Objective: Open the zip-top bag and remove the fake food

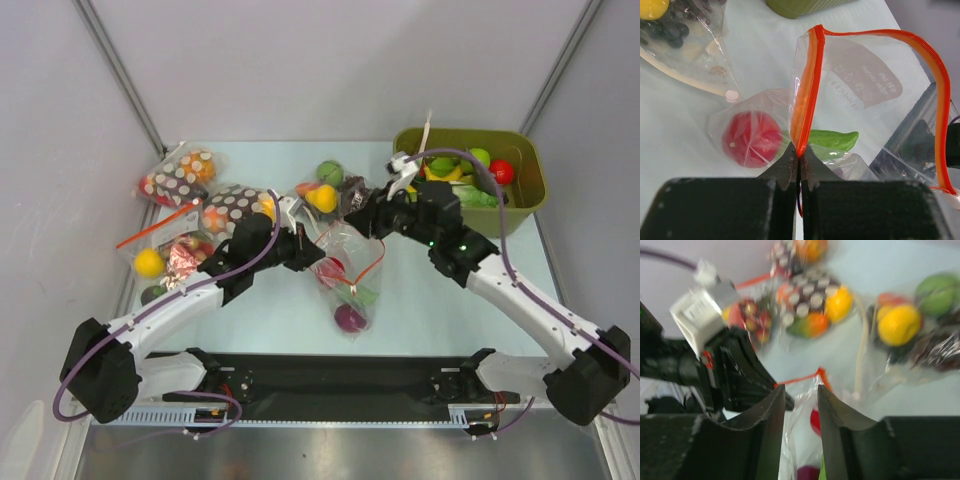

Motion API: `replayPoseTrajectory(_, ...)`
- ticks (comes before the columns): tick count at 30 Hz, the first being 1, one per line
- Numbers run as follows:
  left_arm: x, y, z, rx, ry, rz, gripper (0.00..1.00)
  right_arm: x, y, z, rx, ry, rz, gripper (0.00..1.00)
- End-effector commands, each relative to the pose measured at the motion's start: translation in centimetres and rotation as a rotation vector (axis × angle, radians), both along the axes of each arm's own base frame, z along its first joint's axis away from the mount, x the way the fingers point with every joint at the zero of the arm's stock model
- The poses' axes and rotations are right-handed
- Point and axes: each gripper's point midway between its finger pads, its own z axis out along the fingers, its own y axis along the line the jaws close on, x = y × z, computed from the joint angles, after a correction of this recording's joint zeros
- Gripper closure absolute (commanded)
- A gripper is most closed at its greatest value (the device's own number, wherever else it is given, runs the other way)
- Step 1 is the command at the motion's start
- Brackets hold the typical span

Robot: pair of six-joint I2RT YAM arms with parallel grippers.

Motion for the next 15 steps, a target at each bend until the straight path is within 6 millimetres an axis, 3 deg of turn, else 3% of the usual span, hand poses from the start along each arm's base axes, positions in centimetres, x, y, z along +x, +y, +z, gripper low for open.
replayPoseTrajectory(1,0.3,-0.6,0.9,-0.05,-0.022,-0.011,1.0,-2.3,2.1,-4.9,-0.1,0.121,0.108,0.66)
replayPoseTrajectory(6,0.1,-0.5,0.9,-0.051,-0.024,-0.015,1.0,-3.7,2.8,-10.0,-0.231,0.233,0.113,0.77)
replayPoseTrajectory(10,-0.2,-0.3,0.2,-0.047,-0.028,-0.022,1.0,-5.4,2.7,-13.4,-0.347,0.296,0.13,0.79)
replayPoseTrajectory(15,-0.7,-0.4,-0.9,-0.052,-0.027,-0.043,1.0,-6.9,0.9,-16.7,-0.482,0.353,0.104,0.8)
